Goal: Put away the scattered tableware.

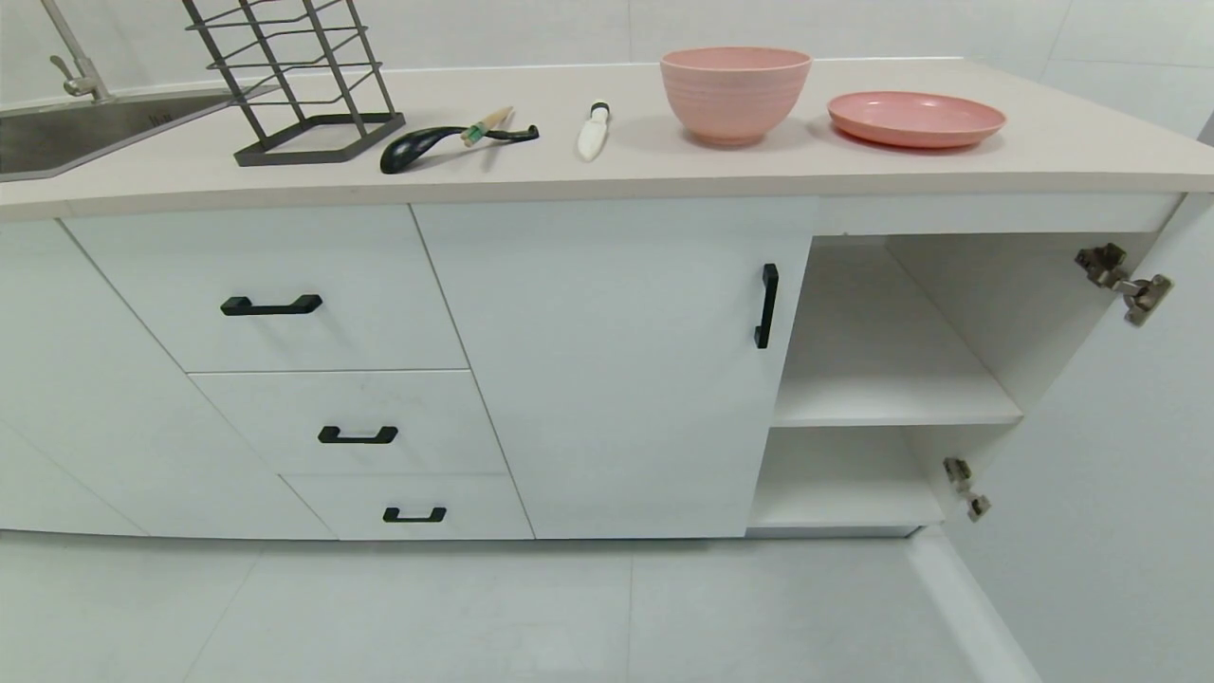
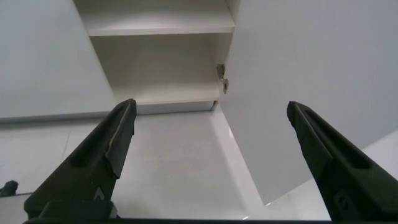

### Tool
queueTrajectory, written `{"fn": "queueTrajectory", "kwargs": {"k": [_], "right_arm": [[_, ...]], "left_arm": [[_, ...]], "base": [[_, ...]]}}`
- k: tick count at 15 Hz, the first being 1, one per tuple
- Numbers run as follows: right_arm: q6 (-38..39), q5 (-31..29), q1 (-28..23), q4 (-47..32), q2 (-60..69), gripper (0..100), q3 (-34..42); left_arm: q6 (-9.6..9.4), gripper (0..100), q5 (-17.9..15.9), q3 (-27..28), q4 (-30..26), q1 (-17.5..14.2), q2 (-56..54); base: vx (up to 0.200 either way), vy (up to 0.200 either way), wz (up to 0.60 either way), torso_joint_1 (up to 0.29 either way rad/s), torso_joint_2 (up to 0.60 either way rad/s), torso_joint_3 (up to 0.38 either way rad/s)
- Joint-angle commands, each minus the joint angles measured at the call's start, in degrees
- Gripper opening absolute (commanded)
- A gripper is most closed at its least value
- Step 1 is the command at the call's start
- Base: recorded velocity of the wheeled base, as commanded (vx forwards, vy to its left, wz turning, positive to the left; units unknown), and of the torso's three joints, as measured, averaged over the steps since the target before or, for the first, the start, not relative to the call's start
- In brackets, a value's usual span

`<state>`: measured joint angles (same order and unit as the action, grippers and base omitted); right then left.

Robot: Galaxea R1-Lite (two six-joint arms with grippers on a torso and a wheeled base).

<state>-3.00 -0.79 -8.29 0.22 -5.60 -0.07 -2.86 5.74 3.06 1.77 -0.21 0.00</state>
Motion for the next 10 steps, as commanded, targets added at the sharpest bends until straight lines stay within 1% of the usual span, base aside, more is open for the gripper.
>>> {"fn": "queueTrajectory", "kwargs": {"k": [1,2,3,4,5,8,10], "right_arm": [[0.2,0.4,0.0,-0.2,-0.2,100,0.0],[0.1,1.8,0.0,-0.2,-0.2,100,0.0],[0.2,2.0,0.0,-0.2,-0.1,100,0.1],[0.2,2.0,0.0,-0.2,-0.2,100,0.1],[0.2,2.1,0.0,-0.2,-0.2,100,0.1],[0.5,1.9,0.0,-0.2,-0.2,100,0.1],[0.7,1.9,0.0,-0.2,-0.2,100,0.1]], "left_arm": [[0.4,100,-0.7,-3.1,1.7,-0.1,0.0],[2.51,100,-2.6,-3.1,-1.9,0.0,0.0],[3.66,100,-2.8,-3.1,-1.4,0.1,0.0],[3.66,100,-2.8,-3.1,-1.7,0.1,0.0],[4.1,100,-2.8,-3.1,-1.6,0.1,0.0],[2.25,100,-3.2,-3.1,-1.7,0.2,0.0],[2.78,100,-3.2,-3.1,-1.7,0.2,0.0]], "base": [[0.0,0.0,0.0,0.0,0.0,0.0],[0.0,0.0,0.0,0.0,0.0,0.0],[0.0,0.0,0.0,0.0,0.0,0.0],[0.0,0.0,0.0,0.0,0.0,0.0],[0.0,0.0,0.0,0.0,0.0,0.0],[0.0,0.0,0.0,0.0,0.0,0.0],[0.0,0.0,-0.6,0.002,0.0,0.0]]}}
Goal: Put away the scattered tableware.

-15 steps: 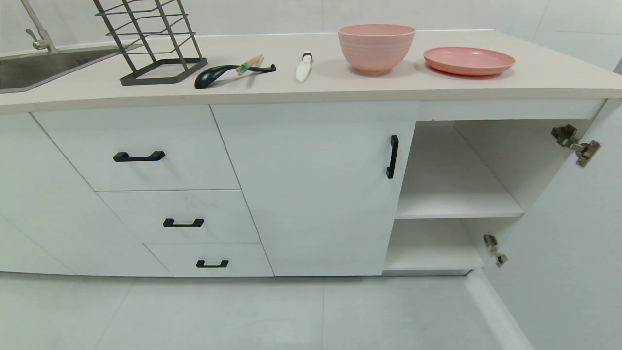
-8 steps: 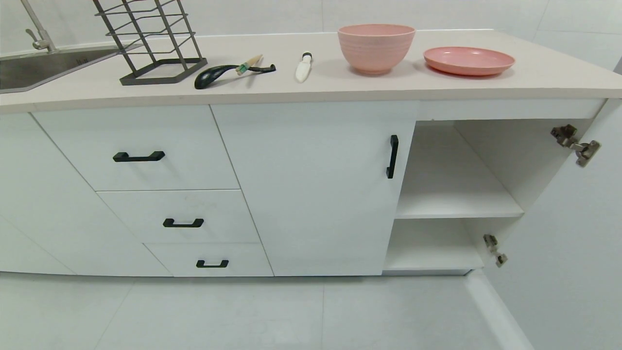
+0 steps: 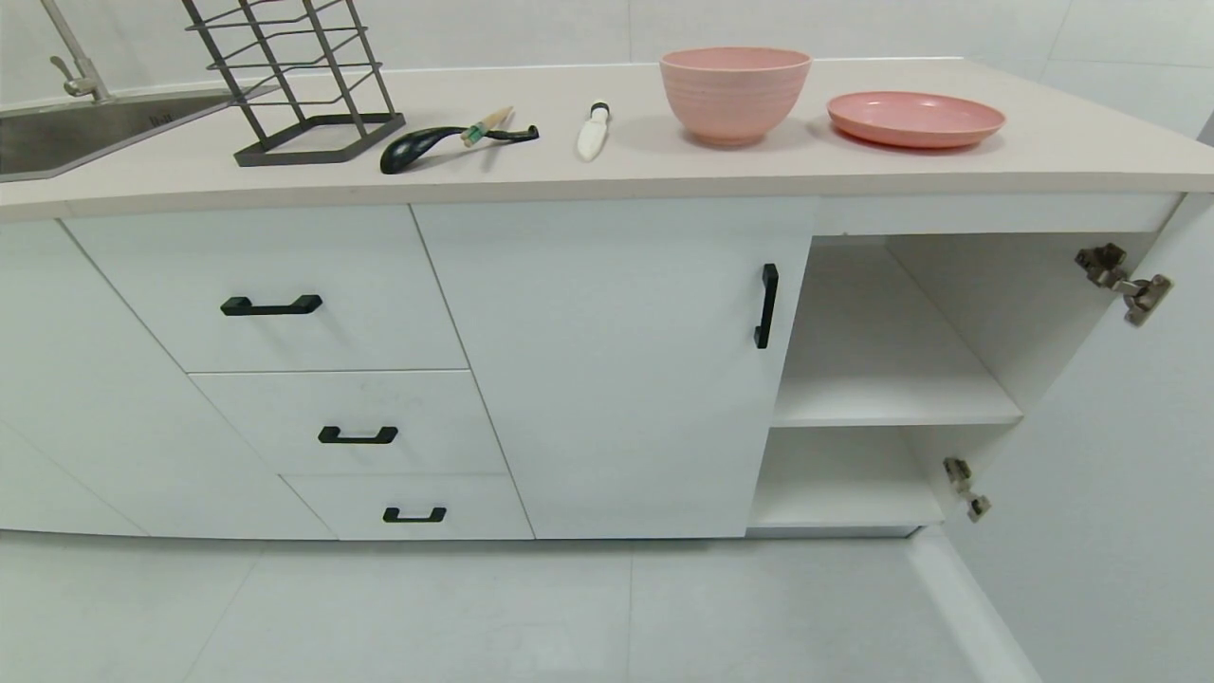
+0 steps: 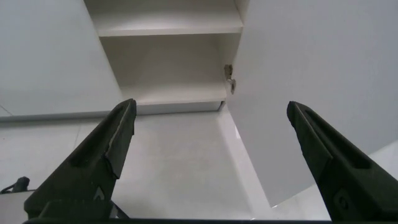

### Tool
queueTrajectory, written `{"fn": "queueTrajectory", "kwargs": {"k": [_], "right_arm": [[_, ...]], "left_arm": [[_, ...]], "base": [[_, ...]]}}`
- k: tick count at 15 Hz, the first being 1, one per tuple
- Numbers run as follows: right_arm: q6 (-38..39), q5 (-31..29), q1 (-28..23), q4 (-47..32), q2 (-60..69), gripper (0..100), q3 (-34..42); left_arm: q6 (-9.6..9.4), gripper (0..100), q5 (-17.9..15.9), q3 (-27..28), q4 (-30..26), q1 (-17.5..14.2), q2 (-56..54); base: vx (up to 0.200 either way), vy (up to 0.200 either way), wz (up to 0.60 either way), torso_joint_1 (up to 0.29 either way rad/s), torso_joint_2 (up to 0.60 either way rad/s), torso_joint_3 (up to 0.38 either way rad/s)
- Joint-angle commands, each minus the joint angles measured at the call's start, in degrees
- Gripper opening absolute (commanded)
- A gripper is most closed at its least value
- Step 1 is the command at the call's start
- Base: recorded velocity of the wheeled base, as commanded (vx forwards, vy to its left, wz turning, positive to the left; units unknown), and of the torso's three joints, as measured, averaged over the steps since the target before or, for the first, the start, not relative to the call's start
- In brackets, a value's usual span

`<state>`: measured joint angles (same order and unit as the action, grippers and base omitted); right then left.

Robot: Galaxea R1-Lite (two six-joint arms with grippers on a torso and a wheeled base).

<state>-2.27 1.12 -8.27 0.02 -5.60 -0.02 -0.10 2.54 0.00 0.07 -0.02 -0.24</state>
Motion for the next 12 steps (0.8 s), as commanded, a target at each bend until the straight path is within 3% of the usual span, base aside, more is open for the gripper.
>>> {"fn": "queueTrajectory", "kwargs": {"k": [1,4,5,8,12], "right_arm": [[0.0,0.0,0.0,0.0,-0.2,100,-0.1],[0.0,0.0,0.0,0.0,-0.1,100,0.0],[0.0,0.0,0.0,0.0,-0.2,100,0.0],[0.1,-0.1,0.0,0.0,-0.1,100,0.0],[0.6,-0.2,0.0,0.0,-0.1,100,0.0]], "left_arm": [[-0.08,100,0.0,0.0,0.0,-0.1,0.2],[2.38,100,0.2,0.0,0.1,-0.1,0.2],[2.56,100,0.3,0.0,0.1,0.0,0.2],[2.73,100,0.5,0.0,0.1,0.0,0.2],[2.73,100,0.6,0.0,0.1,-0.1,0.2]], "base": [[0.0,0.0,-0.6,0.007,0.0,0.002],[0.0,0.0,0.0,0.0,0.0,0.0],[0.0,0.0,0.0,0.0,0.0,0.0],[0.0,-0.2,0.0,0.004,0.0,-0.004],[0.0,0.0,0.0,0.0,0.0,0.0]]}}
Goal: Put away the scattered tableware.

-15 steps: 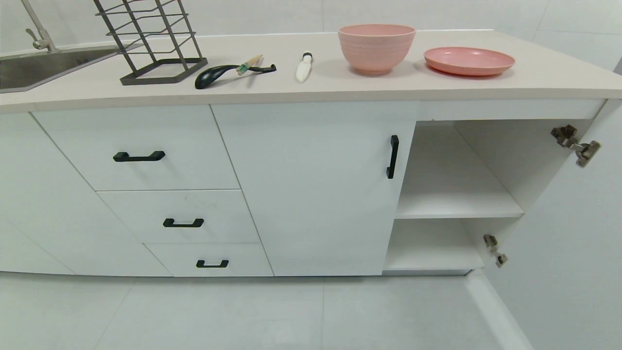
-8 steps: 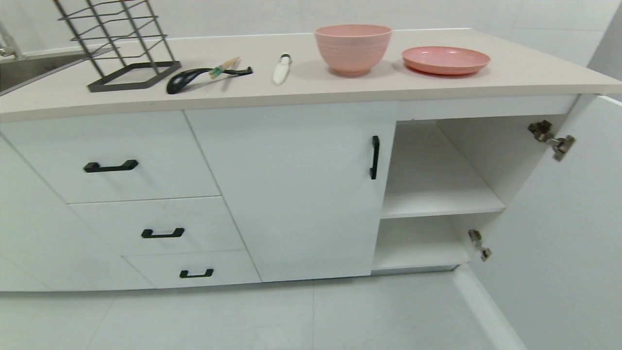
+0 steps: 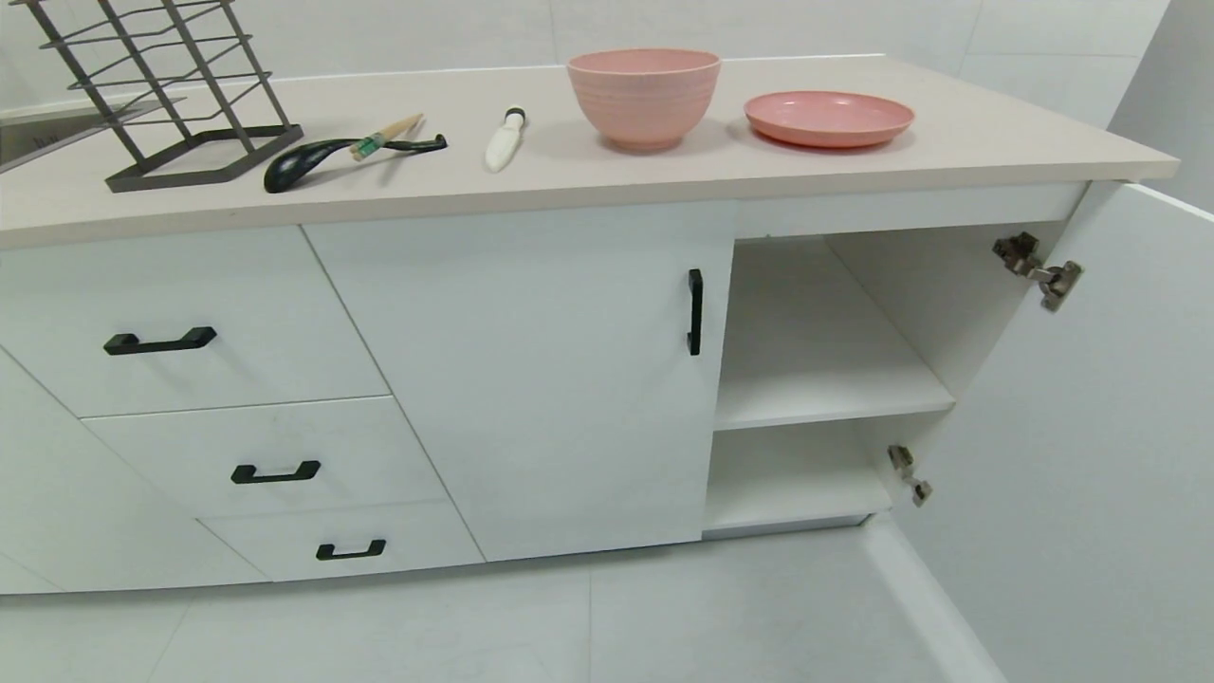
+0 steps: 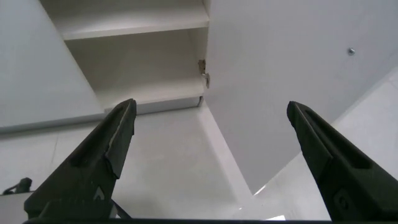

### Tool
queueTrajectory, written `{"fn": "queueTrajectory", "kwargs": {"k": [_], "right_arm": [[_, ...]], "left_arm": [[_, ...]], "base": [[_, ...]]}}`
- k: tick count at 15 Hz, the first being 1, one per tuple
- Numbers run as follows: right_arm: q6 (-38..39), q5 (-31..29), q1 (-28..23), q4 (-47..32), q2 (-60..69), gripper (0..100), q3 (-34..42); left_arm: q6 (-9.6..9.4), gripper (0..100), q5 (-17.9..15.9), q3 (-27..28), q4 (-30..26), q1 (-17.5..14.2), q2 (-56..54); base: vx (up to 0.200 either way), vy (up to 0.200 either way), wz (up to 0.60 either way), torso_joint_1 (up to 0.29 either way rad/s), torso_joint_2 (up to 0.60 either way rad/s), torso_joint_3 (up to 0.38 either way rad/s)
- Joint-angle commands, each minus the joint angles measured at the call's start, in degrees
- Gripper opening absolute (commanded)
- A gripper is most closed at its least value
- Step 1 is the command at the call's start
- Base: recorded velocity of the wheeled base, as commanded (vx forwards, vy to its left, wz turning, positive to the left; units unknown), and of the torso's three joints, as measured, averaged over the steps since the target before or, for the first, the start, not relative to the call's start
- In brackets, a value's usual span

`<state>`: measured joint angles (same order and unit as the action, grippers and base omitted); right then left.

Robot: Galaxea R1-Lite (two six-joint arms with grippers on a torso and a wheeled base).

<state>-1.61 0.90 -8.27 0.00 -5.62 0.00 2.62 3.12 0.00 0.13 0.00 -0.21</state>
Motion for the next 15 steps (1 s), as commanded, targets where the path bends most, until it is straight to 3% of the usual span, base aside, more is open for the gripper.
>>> {"fn": "queueTrajectory", "kwargs": {"k": [1,5,11,15], "right_arm": [[0.2,0.0,0.0,0.0,-0.1,100,0.0],[0.2,-0.1,0.0,0.0,-0.1,100,0.0],[0.2,-0.1,0.0,0.0,-0.1,100,0.0],[0.4,-0.5,0.0,0.0,-0.1,100,0.0]], "left_arm": [[0.02,100,0.0,0.0,0.0,-0.1,0.2],[0.1,100,0.1,0.0,0.1,-0.1,0.2],[-0.16,100,0.0,0.0,0.0,-0.1,0.2],[-0.16,100,0.1,0.0,0.0,-0.1,0.2]], "base": [[0.0,0.0,0.0,0.0,0.0,0.0],[0.2,0.0,0.0,0.002,0.0,0.005],[0.0,0.0,0.0,0.0,0.0,0.0],[0.15,0.15,0.0,0.001,0.0,0.005]]}}
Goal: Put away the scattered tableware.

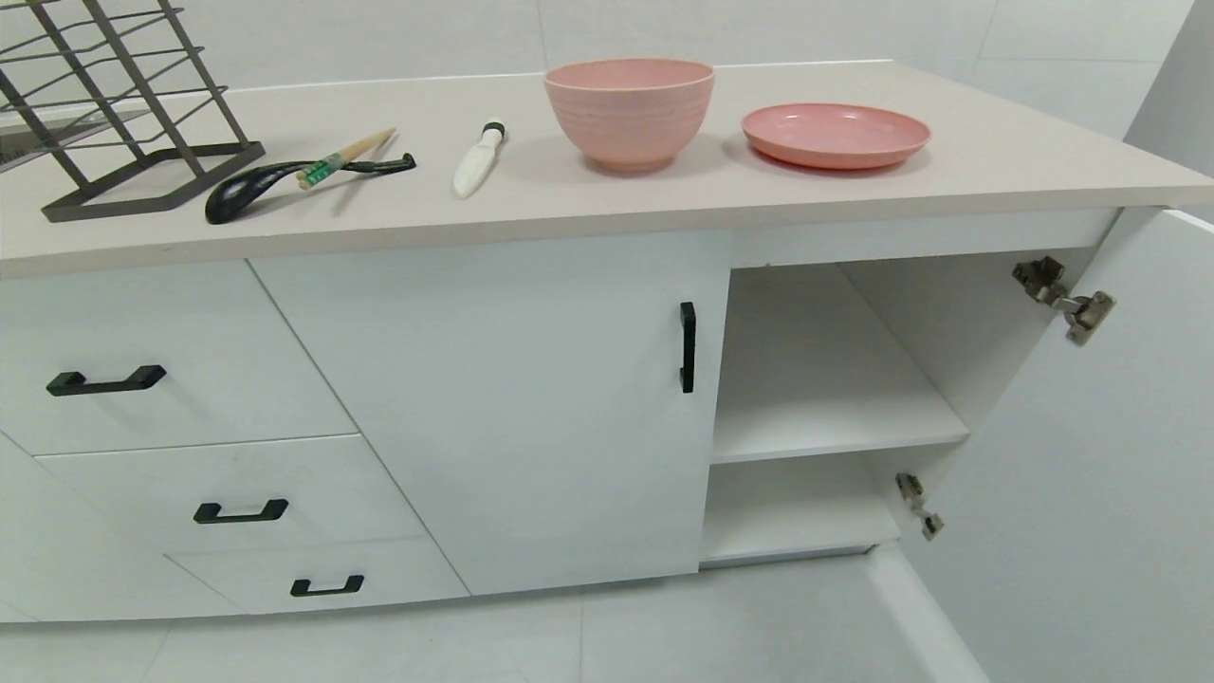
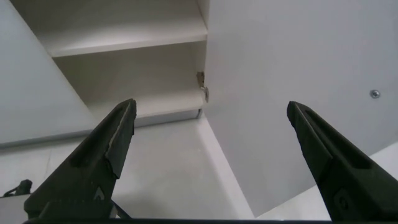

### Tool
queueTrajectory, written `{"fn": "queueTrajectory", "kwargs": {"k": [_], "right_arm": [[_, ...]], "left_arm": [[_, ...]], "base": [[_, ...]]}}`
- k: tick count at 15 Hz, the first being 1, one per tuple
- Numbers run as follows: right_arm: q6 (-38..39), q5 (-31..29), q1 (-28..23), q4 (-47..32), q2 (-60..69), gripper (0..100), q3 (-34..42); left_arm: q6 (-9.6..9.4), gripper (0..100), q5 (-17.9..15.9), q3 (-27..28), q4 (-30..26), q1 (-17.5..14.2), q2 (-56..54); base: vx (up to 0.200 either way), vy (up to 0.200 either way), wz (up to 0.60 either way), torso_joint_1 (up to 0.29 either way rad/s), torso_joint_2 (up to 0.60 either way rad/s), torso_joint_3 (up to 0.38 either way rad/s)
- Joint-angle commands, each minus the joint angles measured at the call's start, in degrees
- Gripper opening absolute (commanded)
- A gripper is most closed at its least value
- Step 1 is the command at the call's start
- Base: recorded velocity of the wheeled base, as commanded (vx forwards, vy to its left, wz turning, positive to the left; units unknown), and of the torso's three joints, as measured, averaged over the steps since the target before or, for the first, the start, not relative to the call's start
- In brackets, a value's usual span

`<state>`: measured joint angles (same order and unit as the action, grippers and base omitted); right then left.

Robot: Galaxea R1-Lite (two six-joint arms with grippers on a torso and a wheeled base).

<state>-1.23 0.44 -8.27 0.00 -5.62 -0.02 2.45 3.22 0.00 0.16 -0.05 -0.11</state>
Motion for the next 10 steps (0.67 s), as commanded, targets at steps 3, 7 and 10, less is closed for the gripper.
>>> {"fn": "queueTrajectory", "kwargs": {"k": [3,7,10], "right_arm": [[0.7,-0.8,0.0,0.0,-0.1,100,0.0],[0.7,-0.8,0.0,0.0,-0.2,100,0.0],[0.7,-0.8,0.0,0.0,-0.1,100,0.0]], "left_arm": [[-0.08,100,0.0,0.0,0.0,0.0,0.1],[0.1,100,-0.1,0.0,0.0,0.0,0.1],[0.19,100,-0.1,0.0,0.0,0.0,0.1]], "base": [[0.0,0.0,0.0,0.0,0.0,0.0],[0.1,0.0,0.0,0.002,0.0,0.001],[0.2,0.0,0.0,-0.001,0.0,0.001]]}}
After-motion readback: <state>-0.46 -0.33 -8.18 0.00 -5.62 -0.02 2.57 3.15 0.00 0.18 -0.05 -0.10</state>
